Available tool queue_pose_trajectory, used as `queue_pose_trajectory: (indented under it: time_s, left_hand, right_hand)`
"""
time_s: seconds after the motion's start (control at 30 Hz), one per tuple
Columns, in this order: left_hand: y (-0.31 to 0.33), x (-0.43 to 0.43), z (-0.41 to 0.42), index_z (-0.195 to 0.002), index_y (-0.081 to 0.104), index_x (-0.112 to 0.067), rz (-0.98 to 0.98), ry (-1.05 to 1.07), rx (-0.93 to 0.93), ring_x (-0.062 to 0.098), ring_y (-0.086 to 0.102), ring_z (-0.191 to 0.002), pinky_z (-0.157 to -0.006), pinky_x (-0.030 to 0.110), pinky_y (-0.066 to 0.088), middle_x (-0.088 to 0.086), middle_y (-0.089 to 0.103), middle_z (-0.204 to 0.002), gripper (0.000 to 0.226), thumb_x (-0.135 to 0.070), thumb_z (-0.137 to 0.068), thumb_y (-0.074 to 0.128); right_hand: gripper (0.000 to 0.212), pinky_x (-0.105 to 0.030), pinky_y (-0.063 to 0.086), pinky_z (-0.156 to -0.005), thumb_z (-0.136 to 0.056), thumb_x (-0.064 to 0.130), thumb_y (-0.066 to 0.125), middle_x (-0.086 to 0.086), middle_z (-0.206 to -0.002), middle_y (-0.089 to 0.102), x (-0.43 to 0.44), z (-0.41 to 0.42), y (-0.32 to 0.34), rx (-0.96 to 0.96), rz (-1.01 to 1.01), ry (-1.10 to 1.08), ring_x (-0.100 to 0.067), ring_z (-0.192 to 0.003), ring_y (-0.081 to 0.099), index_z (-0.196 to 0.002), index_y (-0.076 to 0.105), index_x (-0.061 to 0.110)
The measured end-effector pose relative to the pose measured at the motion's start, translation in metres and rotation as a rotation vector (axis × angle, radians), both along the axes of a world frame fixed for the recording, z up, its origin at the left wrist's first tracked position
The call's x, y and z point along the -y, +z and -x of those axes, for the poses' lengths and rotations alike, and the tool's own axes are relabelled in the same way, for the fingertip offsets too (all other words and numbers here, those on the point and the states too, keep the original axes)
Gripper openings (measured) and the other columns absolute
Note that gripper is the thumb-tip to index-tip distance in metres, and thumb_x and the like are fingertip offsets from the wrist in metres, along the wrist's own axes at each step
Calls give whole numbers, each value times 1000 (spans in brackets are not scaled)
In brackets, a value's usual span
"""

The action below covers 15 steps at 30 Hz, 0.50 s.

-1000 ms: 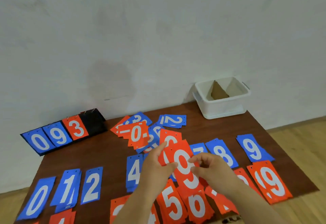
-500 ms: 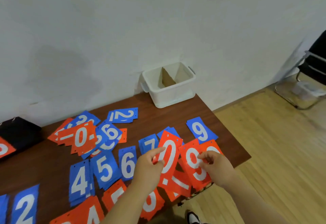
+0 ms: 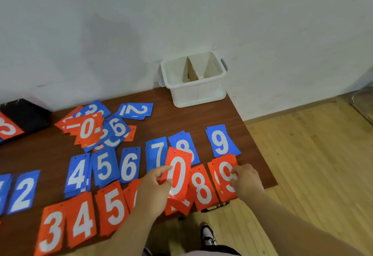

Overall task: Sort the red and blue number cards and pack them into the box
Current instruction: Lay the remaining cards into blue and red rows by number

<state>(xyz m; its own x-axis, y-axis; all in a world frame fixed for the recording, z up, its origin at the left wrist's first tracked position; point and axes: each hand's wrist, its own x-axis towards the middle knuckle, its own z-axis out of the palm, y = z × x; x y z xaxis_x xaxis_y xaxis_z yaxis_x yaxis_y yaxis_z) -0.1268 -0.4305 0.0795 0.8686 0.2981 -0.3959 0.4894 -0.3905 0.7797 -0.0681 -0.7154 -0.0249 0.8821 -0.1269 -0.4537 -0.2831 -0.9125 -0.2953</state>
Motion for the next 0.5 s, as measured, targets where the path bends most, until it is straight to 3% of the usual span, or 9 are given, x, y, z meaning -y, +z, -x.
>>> queue_pose_trajectory:
  time_s: [0.07,0.13,0.2,0.3,0.37,0.43,0.5]
  left_hand:
    - [1,-5,3,-119,67,-44,8,43,1,12,58,-122,-93,32,59,-14,57,-131,33,-18,-99,64]
    - [3,-11,6,-118,66,-43,6,74,21,13,57,-125,-89,23,56,-9,58,-136,34,-15,-100,62]
    - [4,-20,11,-117,66,-42,8,116,26,14,61,-119,-73,13,53,-8,60,-135,35,-12,-100,61]
    - [11,-41,19,-121,68,-39,29,214,38,11,68,-94,-55,14,52,-8,63,-128,37,-10,-100,61]
    - [17,-64,27,-123,69,-34,39,264,67,4,63,-98,-59,10,52,-10,63,-125,35,-9,-100,61]
    - [22,-95,40,-122,70,-32,74,320,96,8,62,-108,-69,12,55,-11,64,-122,33,-10,-98,63]
    - [25,-129,56,-116,71,-33,86,372,128,10,62,-110,-79,17,56,-12,67,-117,31,-10,-97,64]
  right_hand:
    - [41,-37,46,-100,-87,39,66,1,-143,39,-8,2,9,33,136,39,-25,-126,40,-127,58,36]
    - [46,-39,45,-102,-86,46,68,2,-146,36,-24,1,23,91,86,51,-25,-129,39,-129,56,37]
    - [42,-30,49,-94,-87,46,72,4,-140,47,-52,-3,42,108,-183,55,-16,-120,51,-125,60,35]
    - [28,-16,51,-70,-91,35,73,12,-120,62,-120,-5,85,-24,-711,61,-5,-92,65,-117,63,36]
    - [24,-15,52,-73,-92,28,73,13,-117,64,-168,-3,105,-70,-847,147,-3,-92,66,-113,66,37]
    - [21,-18,55,-77,-90,24,74,10,-112,69,-215,1,114,-68,-878,249,-2,-89,68,-105,71,39]
    - [22,-16,53,-68,-89,19,74,3,-100,71,-260,8,119,-51,-842,348,0,-74,64,-100,72,38]
